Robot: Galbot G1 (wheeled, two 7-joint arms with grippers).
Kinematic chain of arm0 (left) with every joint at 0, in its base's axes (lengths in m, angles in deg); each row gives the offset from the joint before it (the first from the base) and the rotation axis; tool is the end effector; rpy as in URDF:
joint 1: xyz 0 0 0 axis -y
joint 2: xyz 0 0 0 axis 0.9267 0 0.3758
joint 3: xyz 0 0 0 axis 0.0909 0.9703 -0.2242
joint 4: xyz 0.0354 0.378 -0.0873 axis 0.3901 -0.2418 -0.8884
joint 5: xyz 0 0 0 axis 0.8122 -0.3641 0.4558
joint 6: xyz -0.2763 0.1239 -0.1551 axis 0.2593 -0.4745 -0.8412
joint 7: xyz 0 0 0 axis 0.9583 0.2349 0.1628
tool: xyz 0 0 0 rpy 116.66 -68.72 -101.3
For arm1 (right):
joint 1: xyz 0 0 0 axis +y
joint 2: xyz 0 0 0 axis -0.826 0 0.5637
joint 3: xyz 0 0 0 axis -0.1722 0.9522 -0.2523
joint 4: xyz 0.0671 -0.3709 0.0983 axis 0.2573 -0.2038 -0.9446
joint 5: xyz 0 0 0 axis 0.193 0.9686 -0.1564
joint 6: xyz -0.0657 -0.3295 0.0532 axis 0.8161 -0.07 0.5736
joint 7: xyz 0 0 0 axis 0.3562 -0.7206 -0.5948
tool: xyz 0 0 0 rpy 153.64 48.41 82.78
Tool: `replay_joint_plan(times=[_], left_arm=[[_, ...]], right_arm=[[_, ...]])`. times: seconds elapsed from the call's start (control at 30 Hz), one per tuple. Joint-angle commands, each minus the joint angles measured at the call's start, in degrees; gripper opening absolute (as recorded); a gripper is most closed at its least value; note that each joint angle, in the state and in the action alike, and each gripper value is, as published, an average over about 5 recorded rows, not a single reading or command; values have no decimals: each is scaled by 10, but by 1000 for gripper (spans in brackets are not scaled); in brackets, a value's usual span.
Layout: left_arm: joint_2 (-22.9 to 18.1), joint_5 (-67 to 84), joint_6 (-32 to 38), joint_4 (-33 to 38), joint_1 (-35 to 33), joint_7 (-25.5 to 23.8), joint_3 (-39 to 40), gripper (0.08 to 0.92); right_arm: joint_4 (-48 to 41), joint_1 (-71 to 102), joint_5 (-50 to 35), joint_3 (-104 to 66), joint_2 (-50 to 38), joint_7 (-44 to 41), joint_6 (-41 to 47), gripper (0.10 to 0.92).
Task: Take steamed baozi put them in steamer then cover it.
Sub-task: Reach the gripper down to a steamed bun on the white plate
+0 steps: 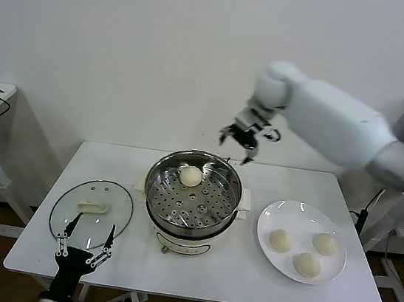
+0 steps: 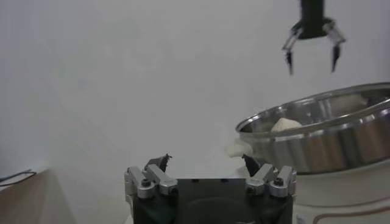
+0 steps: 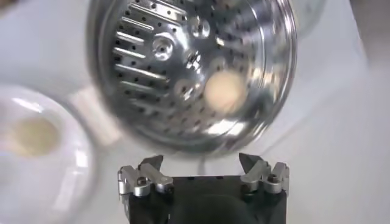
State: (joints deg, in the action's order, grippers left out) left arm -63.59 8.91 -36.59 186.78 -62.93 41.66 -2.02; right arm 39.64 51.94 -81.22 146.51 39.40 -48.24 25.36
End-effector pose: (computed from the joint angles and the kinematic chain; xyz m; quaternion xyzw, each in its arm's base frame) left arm 0.0840 0.0663 -0.3559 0.0407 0.9864 0.1573 0.0241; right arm 0.6258 -0.0509 -0.0025 0.6038 -0.4169 0.6368 0.2369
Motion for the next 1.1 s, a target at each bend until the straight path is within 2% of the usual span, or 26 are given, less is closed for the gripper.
replay_joint_plan(times=[0.03, 0.3, 0.63, 1.1], left_arm=[[0, 0, 0, -3, 1, 0, 2, 823], [-3, -3, 1, -8, 1, 2, 1, 823], [-8, -6, 5, -10, -7, 2, -4, 823], [-10, -2, -4, -8, -11, 9, -2, 823]], right_arm=[[55, -25, -144, 112, -144, 12, 167, 823], [97, 93, -104, 112, -184, 59, 198, 823], [64, 187, -51, 45, -167, 88, 200, 823], [13, 235, -28, 6, -122, 123, 191, 823]])
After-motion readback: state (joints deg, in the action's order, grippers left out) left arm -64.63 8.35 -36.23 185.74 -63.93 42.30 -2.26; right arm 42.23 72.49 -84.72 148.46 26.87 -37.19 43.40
